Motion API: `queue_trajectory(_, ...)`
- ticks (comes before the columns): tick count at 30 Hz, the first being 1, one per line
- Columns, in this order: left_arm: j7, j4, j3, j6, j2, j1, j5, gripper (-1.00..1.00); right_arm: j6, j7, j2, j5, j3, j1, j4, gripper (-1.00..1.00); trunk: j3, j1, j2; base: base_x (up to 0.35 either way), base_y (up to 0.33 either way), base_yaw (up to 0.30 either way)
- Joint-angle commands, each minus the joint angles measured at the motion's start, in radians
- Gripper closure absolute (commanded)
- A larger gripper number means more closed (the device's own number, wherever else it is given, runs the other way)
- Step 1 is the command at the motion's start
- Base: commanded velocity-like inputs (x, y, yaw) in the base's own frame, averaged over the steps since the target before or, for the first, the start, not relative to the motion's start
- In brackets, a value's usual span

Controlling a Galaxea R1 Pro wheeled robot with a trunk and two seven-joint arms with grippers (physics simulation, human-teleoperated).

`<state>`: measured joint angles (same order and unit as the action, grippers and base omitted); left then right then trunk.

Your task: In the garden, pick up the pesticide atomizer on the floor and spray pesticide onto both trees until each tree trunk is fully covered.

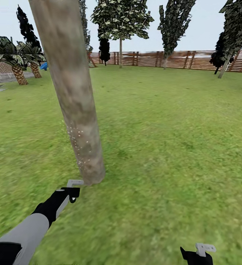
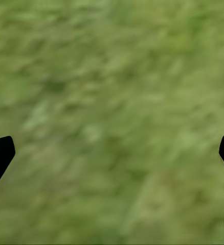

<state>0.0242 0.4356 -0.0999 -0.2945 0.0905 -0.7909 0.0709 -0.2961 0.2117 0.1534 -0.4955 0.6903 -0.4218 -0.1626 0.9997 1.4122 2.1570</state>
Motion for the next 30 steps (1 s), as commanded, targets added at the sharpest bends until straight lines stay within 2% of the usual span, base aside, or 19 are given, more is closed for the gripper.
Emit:
queue_trajectory(1, 0.000, 0.000, 0.000, 0.000, 0.000, 0.000, 0.000, 1.00, 0.000, 0.000, 0.000, 0.000, 0.000, 0.000, 0.000, -1.00, 0.000, 0.000, 0.000, 0.079, -0.276, 0.211)
queue_trajectory(10, 0.002, -0.002, 0.000, -0.005, 0.000, 0.000, -0.002, 1.00, 0.000, 0.000, 0.000, 0.000, 0.000, 0.000, 0.000, -1.00, 0.000, 0.000, 0.000, 0.083, -0.276, 0.038)
queue_trajectory(30, 0.002, -0.003, 0.003, -0.006, 0.005, 0.000, -0.003, 1.00, 0.000, 0.000, -0.001, 0.000, 0.000, 0.000, 0.000, -1.00, 0.000, 0.000, 0.000, 0.089, -0.276, 0.269)
